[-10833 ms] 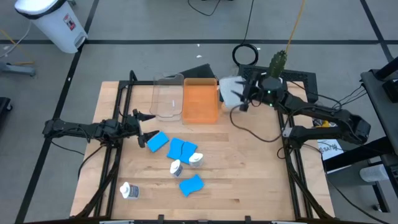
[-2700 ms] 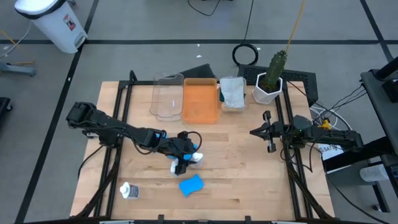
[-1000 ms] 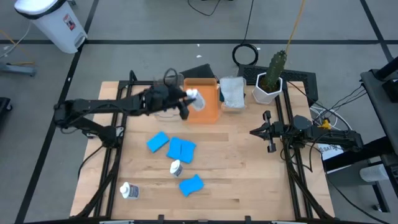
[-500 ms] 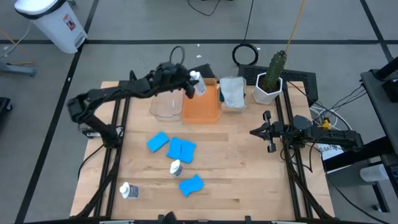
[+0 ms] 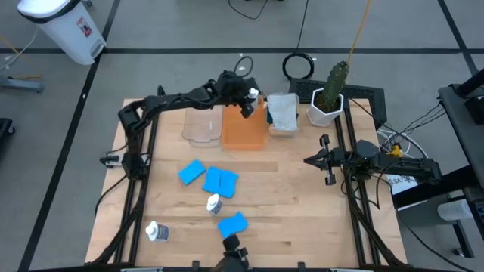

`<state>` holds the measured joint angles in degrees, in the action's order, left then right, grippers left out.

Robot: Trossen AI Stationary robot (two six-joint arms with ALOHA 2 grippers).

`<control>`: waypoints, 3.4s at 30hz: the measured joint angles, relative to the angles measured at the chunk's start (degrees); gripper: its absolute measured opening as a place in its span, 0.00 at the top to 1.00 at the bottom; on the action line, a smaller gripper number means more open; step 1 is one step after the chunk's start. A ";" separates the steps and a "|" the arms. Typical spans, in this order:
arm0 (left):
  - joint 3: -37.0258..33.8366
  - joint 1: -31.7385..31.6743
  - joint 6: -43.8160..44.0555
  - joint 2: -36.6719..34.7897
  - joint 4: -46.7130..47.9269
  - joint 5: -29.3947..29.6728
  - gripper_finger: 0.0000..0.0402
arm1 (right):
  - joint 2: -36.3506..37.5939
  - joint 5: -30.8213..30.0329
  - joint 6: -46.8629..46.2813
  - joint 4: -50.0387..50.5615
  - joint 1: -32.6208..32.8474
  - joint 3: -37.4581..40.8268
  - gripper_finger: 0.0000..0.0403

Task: Pick & Place Kitchen Items
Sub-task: Put the white plastic restorer bottle into the orange bin

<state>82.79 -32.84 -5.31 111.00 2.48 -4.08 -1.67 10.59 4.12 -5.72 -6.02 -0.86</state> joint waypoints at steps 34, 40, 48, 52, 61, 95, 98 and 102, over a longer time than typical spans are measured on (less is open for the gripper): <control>0.12 -1.18 3.88 1.53 1.90 -0.48 0.32 | -0.02 0.02 0.00 0.00 0.00 0.00 1.00; 0.10 -1.21 3.69 -4.25 8.64 -0.31 0.32 | 0.00 -0.02 0.00 0.00 0.00 0.02 1.00; 0.12 0.41 5.58 -14.95 24.23 -0.38 0.31 | -0.02 0.02 0.00 0.00 0.02 0.00 1.00; 0.10 2.55 7.54 -20.44 32.03 -0.87 0.31 | -0.01 0.02 0.00 0.00 0.02 0.00 1.00; 0.11 13.32 10.82 -29.56 46.94 -0.81 0.31 | -0.01 0.02 0.00 0.00 0.01 0.00 1.00; -18.20 73.18 48.35 -38.73 50.80 35.95 0.31 | -0.02 0.02 0.00 0.00 0.00 0.02 1.00; -22.37 77.71 55.32 -39.73 49.49 37.17 0.31 | 0.00 0.02 0.00 0.00 0.01 0.00 1.00; -27.57 79.95 58.13 -39.88 46.71 37.15 0.31 | 0.00 0.02 0.00 0.00 0.01 0.01 1.00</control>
<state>55.22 47.11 52.82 71.12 49.19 33.07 -1.68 10.61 4.12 -5.72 -6.01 -0.86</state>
